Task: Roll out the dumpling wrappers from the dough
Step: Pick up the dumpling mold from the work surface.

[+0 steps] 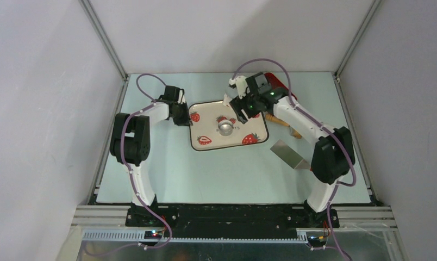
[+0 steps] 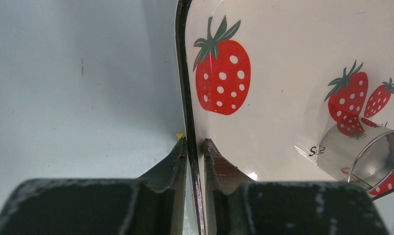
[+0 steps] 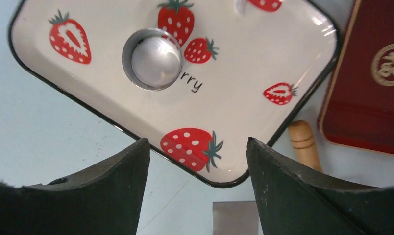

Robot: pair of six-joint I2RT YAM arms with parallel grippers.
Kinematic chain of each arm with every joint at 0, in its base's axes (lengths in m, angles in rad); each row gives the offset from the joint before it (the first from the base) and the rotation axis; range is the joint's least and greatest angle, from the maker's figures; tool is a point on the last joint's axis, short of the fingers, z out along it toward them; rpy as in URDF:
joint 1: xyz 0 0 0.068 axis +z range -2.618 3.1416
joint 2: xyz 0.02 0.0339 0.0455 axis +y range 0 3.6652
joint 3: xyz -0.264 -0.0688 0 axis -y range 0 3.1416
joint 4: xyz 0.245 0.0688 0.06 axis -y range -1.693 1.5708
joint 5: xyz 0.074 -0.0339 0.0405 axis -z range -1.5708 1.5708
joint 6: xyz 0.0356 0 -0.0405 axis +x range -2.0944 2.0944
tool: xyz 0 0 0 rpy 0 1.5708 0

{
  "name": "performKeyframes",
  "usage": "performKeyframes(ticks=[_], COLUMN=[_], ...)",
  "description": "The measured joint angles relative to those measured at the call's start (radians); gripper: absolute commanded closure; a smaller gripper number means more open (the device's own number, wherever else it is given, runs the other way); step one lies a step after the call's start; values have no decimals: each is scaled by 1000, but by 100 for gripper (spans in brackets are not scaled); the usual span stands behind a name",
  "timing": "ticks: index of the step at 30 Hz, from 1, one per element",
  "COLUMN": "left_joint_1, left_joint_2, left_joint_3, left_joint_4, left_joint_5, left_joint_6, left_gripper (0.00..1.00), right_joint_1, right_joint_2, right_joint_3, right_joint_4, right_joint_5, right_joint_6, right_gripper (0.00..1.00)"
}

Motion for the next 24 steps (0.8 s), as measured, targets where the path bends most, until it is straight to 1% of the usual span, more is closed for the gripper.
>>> performKeyframes(ticks=[3, 10, 18, 20, 24], left_joint_1=[0, 2, 2, 2, 2], left_joint_2=[0, 1, 1, 1, 1], left_joint_3=[0, -4, -4, -4, -4], left_joint_4=[0, -6, -7, -6, -6], left_joint_5=[0, 0, 1, 1, 1], left_joint_6=[0, 0, 0, 0, 0], left_gripper=[78, 71, 68, 68, 67], right_joint_1=[29, 93, 100, 106, 126], right_joint_2=[48, 47, 50, 56, 79], right_joint_3=[-2, -9, -3, 7, 42], right_joint_4=[-8, -11, -8, -8, -9], right_joint_5=[33, 83, 161, 177, 197], right_joint_6=[11, 14, 51, 67, 100], right_gripper=[20, 20, 25, 27, 29])
